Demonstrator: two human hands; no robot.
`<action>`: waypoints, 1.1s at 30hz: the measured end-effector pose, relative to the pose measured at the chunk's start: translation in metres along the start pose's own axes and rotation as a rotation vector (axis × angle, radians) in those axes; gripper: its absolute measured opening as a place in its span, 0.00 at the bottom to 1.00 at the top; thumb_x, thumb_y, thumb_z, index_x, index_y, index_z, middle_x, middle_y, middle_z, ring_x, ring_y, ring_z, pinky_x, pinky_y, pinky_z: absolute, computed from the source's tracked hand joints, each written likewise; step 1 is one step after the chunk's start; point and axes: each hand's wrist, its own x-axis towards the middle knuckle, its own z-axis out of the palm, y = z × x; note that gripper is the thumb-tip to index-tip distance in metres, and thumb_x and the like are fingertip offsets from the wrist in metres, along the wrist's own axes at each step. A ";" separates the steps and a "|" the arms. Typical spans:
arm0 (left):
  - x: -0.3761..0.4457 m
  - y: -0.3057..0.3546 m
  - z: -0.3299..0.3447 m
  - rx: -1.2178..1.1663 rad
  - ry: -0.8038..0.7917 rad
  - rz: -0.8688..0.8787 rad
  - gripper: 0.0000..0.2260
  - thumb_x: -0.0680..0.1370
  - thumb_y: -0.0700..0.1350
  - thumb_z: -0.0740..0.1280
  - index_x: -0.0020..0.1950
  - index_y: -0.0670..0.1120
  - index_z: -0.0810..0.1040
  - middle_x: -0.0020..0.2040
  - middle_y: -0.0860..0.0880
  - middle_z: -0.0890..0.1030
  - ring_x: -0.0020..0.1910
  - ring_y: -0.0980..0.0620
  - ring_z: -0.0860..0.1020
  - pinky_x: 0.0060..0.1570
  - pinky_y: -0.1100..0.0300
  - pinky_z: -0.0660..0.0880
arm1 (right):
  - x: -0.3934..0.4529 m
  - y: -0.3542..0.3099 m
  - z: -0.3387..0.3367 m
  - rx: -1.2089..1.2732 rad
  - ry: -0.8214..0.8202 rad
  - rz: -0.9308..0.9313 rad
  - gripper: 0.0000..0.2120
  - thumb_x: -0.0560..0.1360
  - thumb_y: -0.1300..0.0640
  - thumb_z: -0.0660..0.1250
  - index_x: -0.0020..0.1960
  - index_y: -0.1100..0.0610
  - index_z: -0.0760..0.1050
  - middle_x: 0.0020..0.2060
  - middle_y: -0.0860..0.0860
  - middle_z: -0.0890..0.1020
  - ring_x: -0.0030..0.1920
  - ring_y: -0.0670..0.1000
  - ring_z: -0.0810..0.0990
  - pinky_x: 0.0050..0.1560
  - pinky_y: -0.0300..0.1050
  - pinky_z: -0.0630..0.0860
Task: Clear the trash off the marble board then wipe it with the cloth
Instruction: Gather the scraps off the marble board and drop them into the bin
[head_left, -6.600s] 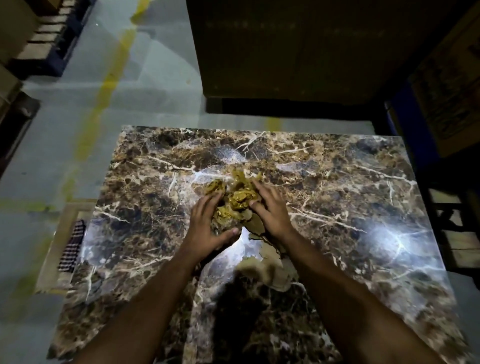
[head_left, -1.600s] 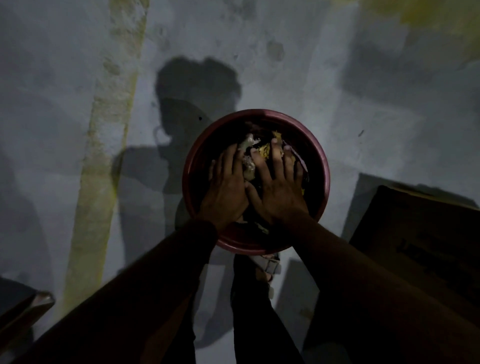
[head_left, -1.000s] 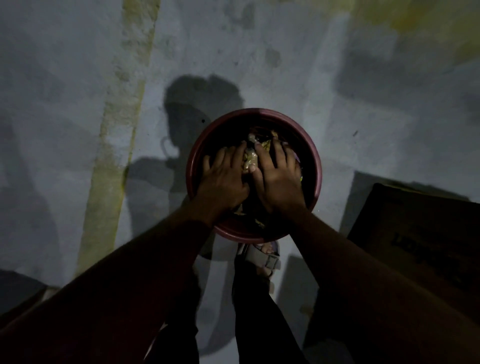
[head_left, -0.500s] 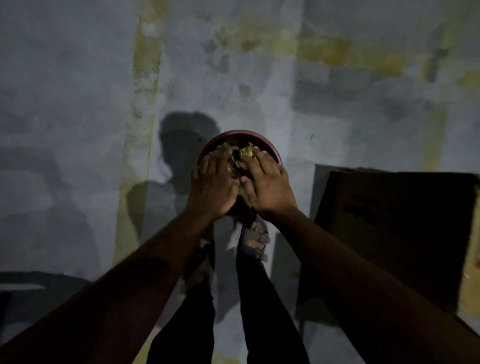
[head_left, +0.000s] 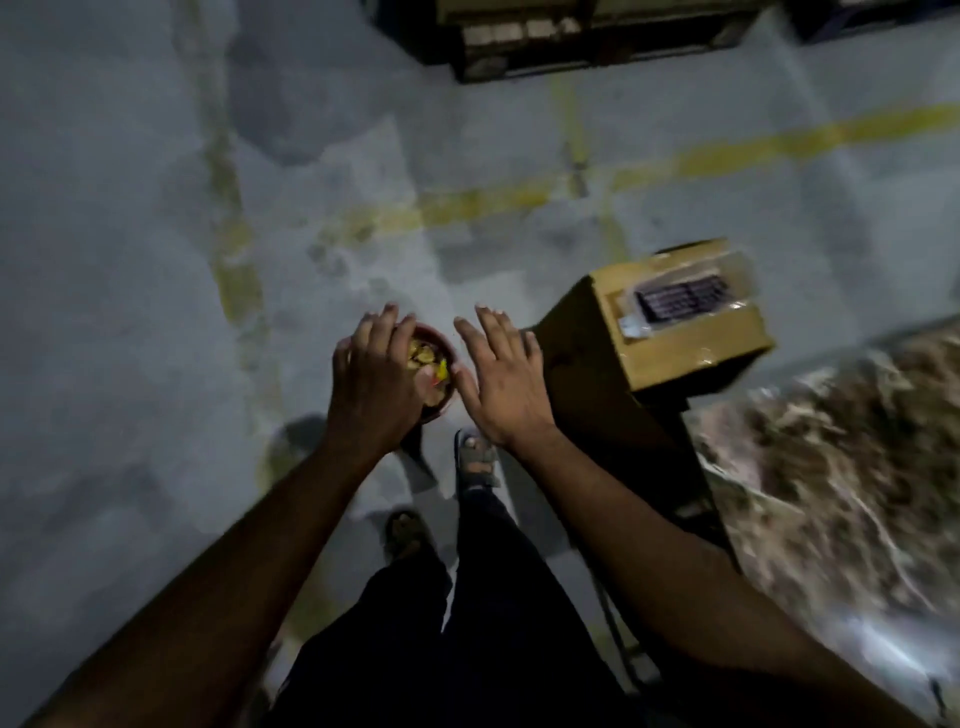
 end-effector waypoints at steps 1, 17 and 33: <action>-0.006 0.011 -0.012 -0.003 0.015 0.045 0.30 0.76 0.54 0.65 0.75 0.44 0.69 0.77 0.42 0.67 0.75 0.40 0.65 0.69 0.43 0.63 | -0.015 -0.001 -0.013 0.011 0.036 0.033 0.27 0.83 0.44 0.54 0.81 0.48 0.59 0.82 0.53 0.57 0.82 0.55 0.53 0.78 0.65 0.54; -0.058 0.333 -0.020 0.000 -0.124 0.831 0.29 0.78 0.58 0.56 0.76 0.46 0.68 0.75 0.43 0.70 0.73 0.42 0.67 0.65 0.38 0.69 | -0.329 0.156 -0.120 0.083 0.562 0.842 0.26 0.82 0.40 0.50 0.79 0.43 0.59 0.82 0.48 0.56 0.82 0.50 0.51 0.78 0.61 0.54; -0.184 0.582 0.150 0.157 -0.550 1.010 0.33 0.80 0.67 0.47 0.83 0.55 0.47 0.83 0.52 0.48 0.81 0.47 0.48 0.77 0.44 0.52 | -0.586 0.339 -0.046 0.291 0.361 1.095 0.49 0.72 0.20 0.56 0.80 0.37 0.33 0.80 0.53 0.31 0.80 0.58 0.31 0.77 0.61 0.33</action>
